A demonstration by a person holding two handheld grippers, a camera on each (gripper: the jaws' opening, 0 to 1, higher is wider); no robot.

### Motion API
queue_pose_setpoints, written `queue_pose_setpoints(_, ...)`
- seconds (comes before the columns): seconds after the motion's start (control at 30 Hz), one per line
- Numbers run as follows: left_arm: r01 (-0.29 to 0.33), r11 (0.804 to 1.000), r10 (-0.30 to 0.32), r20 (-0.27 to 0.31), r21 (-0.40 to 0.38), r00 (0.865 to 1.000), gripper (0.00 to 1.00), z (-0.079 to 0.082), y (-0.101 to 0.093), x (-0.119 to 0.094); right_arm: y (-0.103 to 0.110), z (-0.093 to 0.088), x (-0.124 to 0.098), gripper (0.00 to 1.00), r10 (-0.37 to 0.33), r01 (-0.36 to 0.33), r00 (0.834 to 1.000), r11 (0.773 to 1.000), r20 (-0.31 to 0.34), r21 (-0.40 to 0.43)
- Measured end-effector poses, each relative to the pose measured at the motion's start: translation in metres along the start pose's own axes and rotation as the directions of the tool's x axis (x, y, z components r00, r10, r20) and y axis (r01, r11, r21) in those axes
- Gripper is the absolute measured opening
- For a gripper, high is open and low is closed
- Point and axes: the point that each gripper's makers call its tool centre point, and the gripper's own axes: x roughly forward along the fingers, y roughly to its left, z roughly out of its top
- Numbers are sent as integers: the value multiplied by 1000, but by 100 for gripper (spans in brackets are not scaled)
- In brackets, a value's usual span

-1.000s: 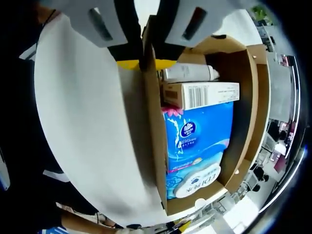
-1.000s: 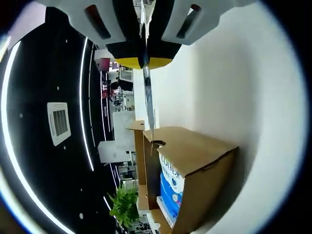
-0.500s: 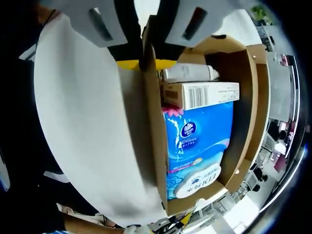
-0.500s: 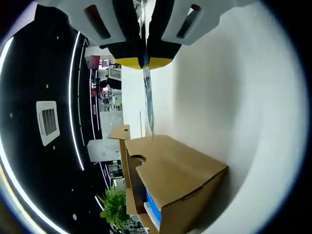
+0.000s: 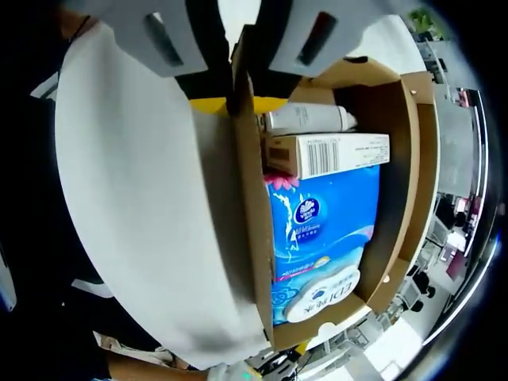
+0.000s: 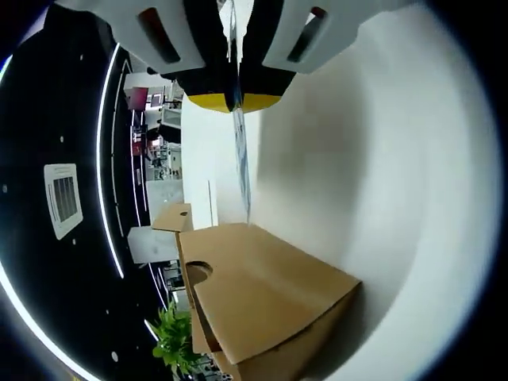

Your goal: Operate the shoe box by opening the lid, removing the specified soft item, and placing it in the target area until the item is outside and the box remains undamaged.

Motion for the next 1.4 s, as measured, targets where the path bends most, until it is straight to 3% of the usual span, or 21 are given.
queue_pose_setpoints(0.4, 0, 1000, 0, 0, 2, 1000, 5, -1, -1, 0, 15, 0, 4, 1, 56, -56, 998, 998, 8, 8)
queue_pose_setpoints(0.53, 0, 1000, 0, -1, 4, 1000, 5, -1, -1, 0, 25, 0, 4, 1, 109, -109, 994, 994, 18, 29)
queue_pose_setpoints(0.87, -2, 1000, 2, -1, 9, 1000, 5, -1, -1, 0, 24, 0, 3, 1, 120, -121, 993, 991, 20, 50)
queue_pose_setpoints(1.0, -1, 1000, 1, -1, 8, 1000, 5, -1, -1, 0, 24, 0, 2, 2, 134, -136, 991, 985, 22, 111)
queue_pose_setpoints(1.4, -4, 1000, 4, -5, 10, 1000, 5, -2, -1, 0, 24, -3, -4, 6, 151, -152, 988, 975, 18, 162)
